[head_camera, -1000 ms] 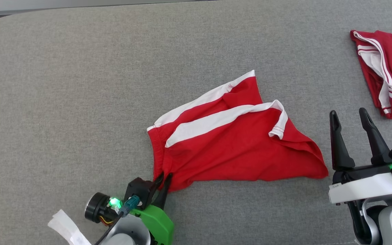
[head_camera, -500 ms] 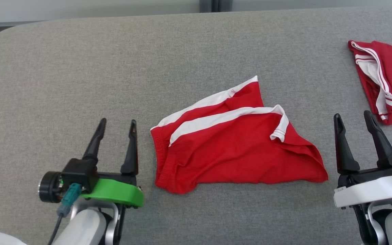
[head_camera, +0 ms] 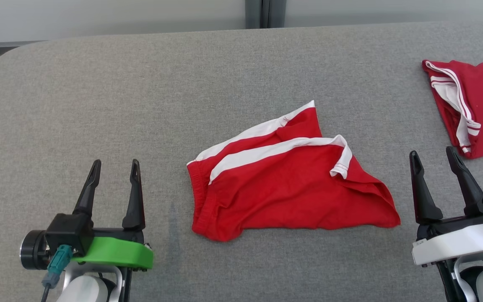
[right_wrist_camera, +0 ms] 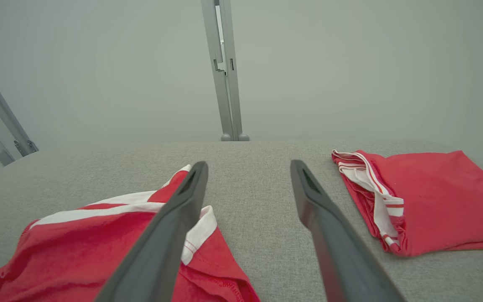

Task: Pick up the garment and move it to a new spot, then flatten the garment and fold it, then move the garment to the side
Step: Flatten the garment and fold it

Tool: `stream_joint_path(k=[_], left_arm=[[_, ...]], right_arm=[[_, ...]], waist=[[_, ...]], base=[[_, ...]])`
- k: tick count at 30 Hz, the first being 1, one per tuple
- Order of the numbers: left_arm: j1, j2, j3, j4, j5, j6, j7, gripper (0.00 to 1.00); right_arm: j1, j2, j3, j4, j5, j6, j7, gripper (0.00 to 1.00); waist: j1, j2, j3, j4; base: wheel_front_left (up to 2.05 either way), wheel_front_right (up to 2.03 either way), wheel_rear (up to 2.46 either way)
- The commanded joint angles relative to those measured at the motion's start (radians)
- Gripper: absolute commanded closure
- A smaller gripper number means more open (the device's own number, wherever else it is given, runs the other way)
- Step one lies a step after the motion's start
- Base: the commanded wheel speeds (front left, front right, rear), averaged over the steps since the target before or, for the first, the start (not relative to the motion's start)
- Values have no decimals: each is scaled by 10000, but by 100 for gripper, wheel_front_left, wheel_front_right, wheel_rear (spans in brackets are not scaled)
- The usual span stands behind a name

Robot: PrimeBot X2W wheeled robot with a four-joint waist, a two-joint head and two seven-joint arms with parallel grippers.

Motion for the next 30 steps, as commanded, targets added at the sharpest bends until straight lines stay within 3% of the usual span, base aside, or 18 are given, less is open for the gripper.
stream_joint_path(k=[1, 6, 13, 18, 27, 28, 30], left_arm=[[132, 54, 21, 19, 15, -45, -29, 0], [-62, 153, -71, 49, -69, -242, 136, 0], [-1752, 51, -1015, 113, -709, -1589, 2472, 0], [-2744, -182, -1665, 1023, -1321, -2468, 4110, 0], [-3198, -406, -2064, 2498, -1700, -3042, 4854, 0], [-3211, -405, -2109, 2600, -1700, -3091, 4884, 9], [-3258, -392, -2166, 2685, -1714, -3201, 4896, 62]], right_arm=[[82, -11, -11, -34, 36, -12, 21, 0], [107, 19, 12, -45, 55, -12, 52, 0], [-216, 0, 97, -141, 29, -12, 69, 0], [-364, 52, 248, -52, 66, -12, 13, 0], [-461, 139, 247, 149, 137, -12, -192, 0], [-466, 142, 241, 162, 136, -12, -218, 0], [-477, 156, 229, 199, 125, -12, -244, 0]], waist=[[0, 0, -18, 4], [0, 0, -29, 5], [0, 0, 335, -14], [0, 0, 631, -321], [0, 0, 946, -738], [0, 0, 970, -751], [0, 0, 1006, -765]], base=[[0, 0, 0], [0, 0, 0], [0, 0, 0], [0, 0, 0], [0, 0, 0], [0, 0, 0], [0, 0, 0]])
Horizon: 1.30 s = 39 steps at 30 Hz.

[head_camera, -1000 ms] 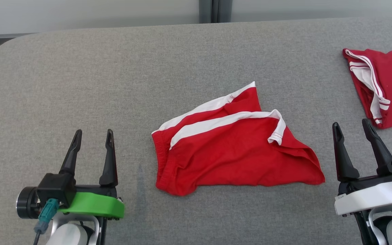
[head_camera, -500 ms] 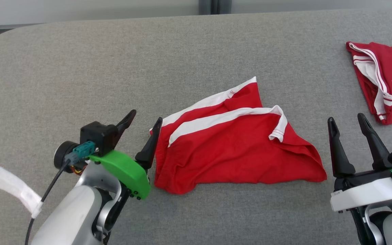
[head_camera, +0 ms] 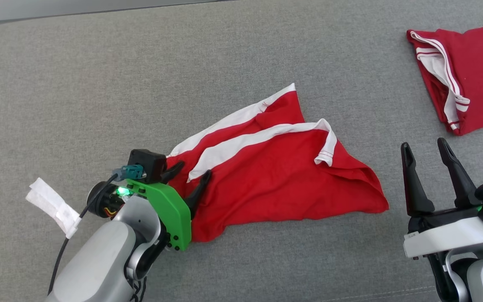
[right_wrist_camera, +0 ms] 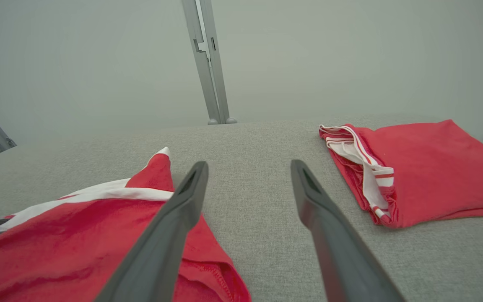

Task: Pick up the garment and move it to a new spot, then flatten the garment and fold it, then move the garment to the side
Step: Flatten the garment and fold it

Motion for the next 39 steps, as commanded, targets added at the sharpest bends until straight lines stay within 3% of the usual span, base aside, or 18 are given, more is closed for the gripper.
stream_joint_path(k=[1, 2, 9, 15, 23, 24, 25, 26, 27, 34, 39], left_arm=[[-164, 35, -43, 52, -14, -113, 36, 91], [-199, 67, -74, 67, 21, -155, 18, 100], [-349, 145, -172, -65, 348, -46, -319, 100], [-492, 57, -268, -327, 504, 15, -420, 100], [-618, -99, -381, -427, 551, -9, -651, 100], [-628, -106, -382, -428, 572, -6, -679, 100], [-627, -117, -391, -422, 584, -9, -749, 100], [-610, -129, -381, -437, 575, -30, -830, 100], [-594, -88, -390, -446, 639, -20, -898, 100], [-468, 105, -123, -938, 781, 195, -1614, 100], [-717, 534, 328, -2203, 1334, 749, -2317, 100]], right_arm=[[-88, 23, -29, 29, 23, -12, -80, 0], [-101, 28, -31, 48, 18, -12, -90, 0], [-213, -250, 313, 355, 16, -12, 128, 0], [-637, -755, 1433, 1019, 181, -12, 319, 0], [-1812, -1089, 2803, 2832, -64, -12, 411, 0], [-1901, -1070, 2781, 2973, -116, -14, 325, 5], [-1981, -1069, 2655, 3140, -218, -14, 235, 53], [-1998, -1036, 2562, 3275, -222, -14, 197, 86], [-2007, -994, 2441, 3403, -272, -12, 147, 100], [-2038, -1001, 1447, 3117, -163, -14, -690, 100], [-2362, -1391, 790, 1744, -190, -14, -1269, 100]], waist=[[0, 0, 54, -36], [0, 0, 58, -36], [0, 0, 33, 93], [0, 0, 311, 473], [0, 0, 637, 891], [0, 0, 639, 916], [0, 0, 633, 946], [0, 0, 622, 960], [0, 0, 600, 960], [0, 0, 316, 846], [0, 0, -152, 665]], base=[[0, 0, 0], [0, 0, 0], [0, 0, 0], [0, 0, 0], [0, 0, 0], [0, 0, 0], [0, 0, 0], [0, 0, 0], [0, 0, 0], [0, 0, 0], [0, 0, 0]])
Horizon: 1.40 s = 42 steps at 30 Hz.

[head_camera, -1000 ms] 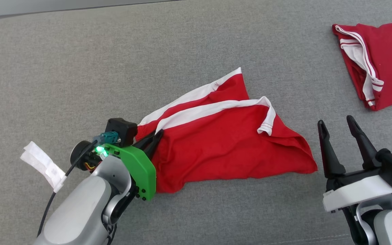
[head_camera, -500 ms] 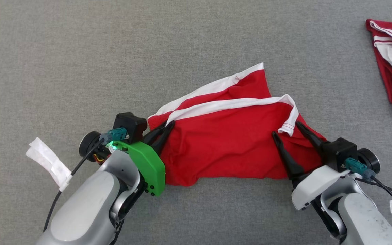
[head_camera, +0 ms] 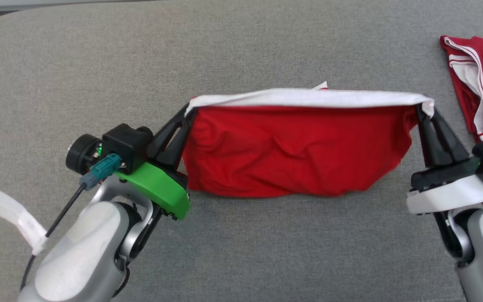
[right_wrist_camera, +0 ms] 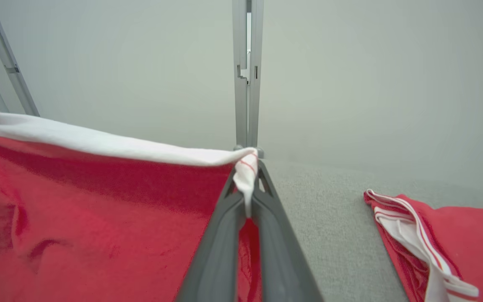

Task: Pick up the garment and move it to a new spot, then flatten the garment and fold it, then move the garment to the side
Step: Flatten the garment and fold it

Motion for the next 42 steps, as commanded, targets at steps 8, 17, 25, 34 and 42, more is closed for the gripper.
stream_joint_path(k=[8, 17, 25, 34, 42], left_arm=[[-861, 882, 1319, -3028, 1019, 1264, -681, 100], [-2376, 1389, 1918, -5072, 1663, 1613, 125, 100], [-3231, 820, 1808, -4189, 910, 1282, 454, 100], [-5837, -584, 2229, 493, 355, 569, -1473, 100], [-7613, -1343, 3355, 5576, 23, -169, -2687, 100]], right_arm=[[-1192, -1007, -1235, -3380, -368, -22, 342, 100], [-3127, -2079, -2078, -4977, 273, -28, 1691, 100], [-4536, -2271, -1783, -3671, 963, -28, 1900, 100], [-7922, -1442, -593, -154, 1143, -30, 1180, 100], [-10838, 553, 388, 4900, 1501, -35, 261, 100]], waist=[[0, 0, -1081, -331], [0, 0, -1404, -369], [0, 0, -682, -429], [0, 0, 742, -641], [0, 0, 1061, -1213]], base=[[0, 0, 0], [0, 0, 0], [0, 0, 0], [0, 0, 0], [0, 0, 0]])
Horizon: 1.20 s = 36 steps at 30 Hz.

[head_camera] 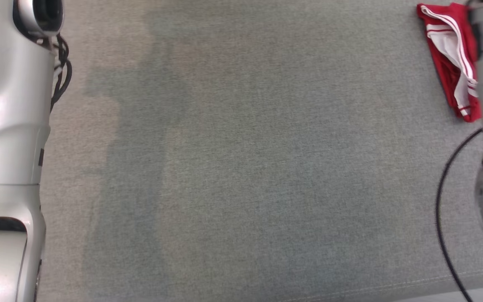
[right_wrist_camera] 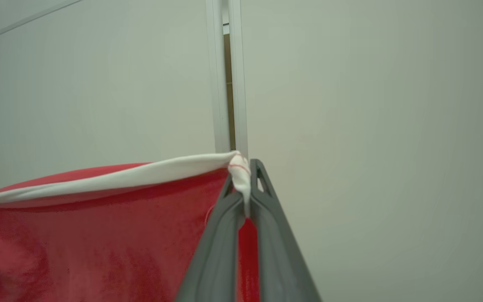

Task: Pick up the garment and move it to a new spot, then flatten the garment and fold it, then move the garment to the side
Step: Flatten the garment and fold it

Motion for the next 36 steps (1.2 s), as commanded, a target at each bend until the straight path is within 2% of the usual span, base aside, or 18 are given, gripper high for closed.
stream_joint_path(k=[1, 5, 9, 12, 14, 19, 26, 32, 36], left_arm=[[30, 73, 353, 421, 139, 82, -82, 100], [944, -280, 1047, 1805, 251, 12, -61, 100], [1740, -711, 1469, 2666, 445, -266, -67, 100], [2801, -997, 1926, 2854, 474, -587, -67, 100], [3423, -1118, 2189, 2874, 594, -710, -69, 100], [4946, -1332, 2482, 2105, 1280, -939, -70, 100], [7434, -1404, 2134, -470, 2336, -1113, -70, 100], [9721, -1403, 1982, -2849, 3069, -1009, -71, 100], [11420, -1253, 1917, -4425, 3176, -814, 159, 100]], right_arm=[[-197, 36, 42, 636, 106, -58, -166, 100], [-55, 674, 913, 2407, 383, -53, -513, 100], [725, 865, 1728, 3573, 821, -50, -757, 100], [1590, 844, 2136, 4108, 1047, -47, -840, 100], [2262, 800, 2165, 4051, 1280, -47, -874, 100], [4484, 532, 1727, 2662, 1419, -51, -883, 100], [8242, 46, 599, -974, 872, -56, -885, 100], [11160, -126, -345, -3653, 405, -67, -873, 100], [13015, 12, -1033, -5230, 125, -113, -877, 100]], waist=[[-1, 0, 237, -293], [-1, 0, 515, -406], [-1, 0, 846, -338], [-1, 0, 935, -228], [-1, 0, 936, -177], [-1, 0, 650, -38], [-1, 0, -234, 271], [-1, 0, -1031, 399], [-1, 0, -1530, 487]], base=[[0, 0, 0], [0, 0, 0], [0, 0, 0], [0, 0, 0], [0, 0, 0], [0, 0, 0], [0, 0, 0], [0, 0, 0], [0, 0, 0]])
